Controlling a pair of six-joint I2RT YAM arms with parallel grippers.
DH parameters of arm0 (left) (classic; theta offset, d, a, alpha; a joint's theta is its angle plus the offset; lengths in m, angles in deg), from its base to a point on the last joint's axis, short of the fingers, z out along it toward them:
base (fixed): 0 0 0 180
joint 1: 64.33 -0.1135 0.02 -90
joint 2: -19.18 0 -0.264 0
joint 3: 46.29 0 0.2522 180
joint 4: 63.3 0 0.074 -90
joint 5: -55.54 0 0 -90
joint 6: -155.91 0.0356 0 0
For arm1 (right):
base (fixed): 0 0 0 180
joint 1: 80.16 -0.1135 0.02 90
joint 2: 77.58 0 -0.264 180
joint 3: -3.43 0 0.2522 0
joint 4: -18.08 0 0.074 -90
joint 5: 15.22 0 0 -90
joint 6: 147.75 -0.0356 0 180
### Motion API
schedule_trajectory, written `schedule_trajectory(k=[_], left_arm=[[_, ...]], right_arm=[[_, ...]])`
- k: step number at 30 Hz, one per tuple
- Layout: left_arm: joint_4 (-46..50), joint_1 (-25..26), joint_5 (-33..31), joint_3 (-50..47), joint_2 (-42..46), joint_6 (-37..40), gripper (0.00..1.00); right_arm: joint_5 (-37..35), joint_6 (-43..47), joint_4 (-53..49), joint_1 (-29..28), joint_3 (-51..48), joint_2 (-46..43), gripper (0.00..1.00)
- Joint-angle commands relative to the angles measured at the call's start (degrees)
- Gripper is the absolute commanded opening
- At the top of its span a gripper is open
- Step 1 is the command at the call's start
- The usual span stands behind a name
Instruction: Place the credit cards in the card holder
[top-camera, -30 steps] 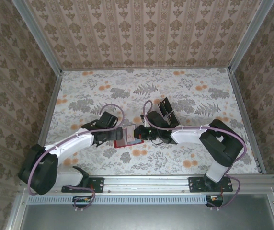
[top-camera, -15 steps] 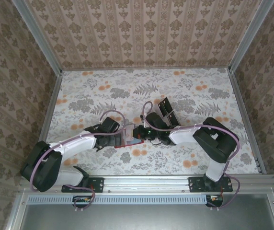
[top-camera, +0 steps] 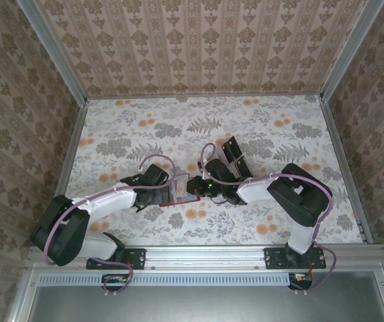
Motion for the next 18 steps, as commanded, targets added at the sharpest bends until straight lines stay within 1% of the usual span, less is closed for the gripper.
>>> schedule_trajectory(k=[1,18], left_arm=[[3.15,0.13,-1.92,-0.23,0.02,-1.58,1.0],[3.08,0.13,-2.0,-0.45,0.07,-1.88,1.0]], right_arm=[[-0.77,-0.8,2.13,0.32,-0.53,0.32,0.0],[0.88,-2.45,6.16,0.29,-1.15,4.33,0.0]])
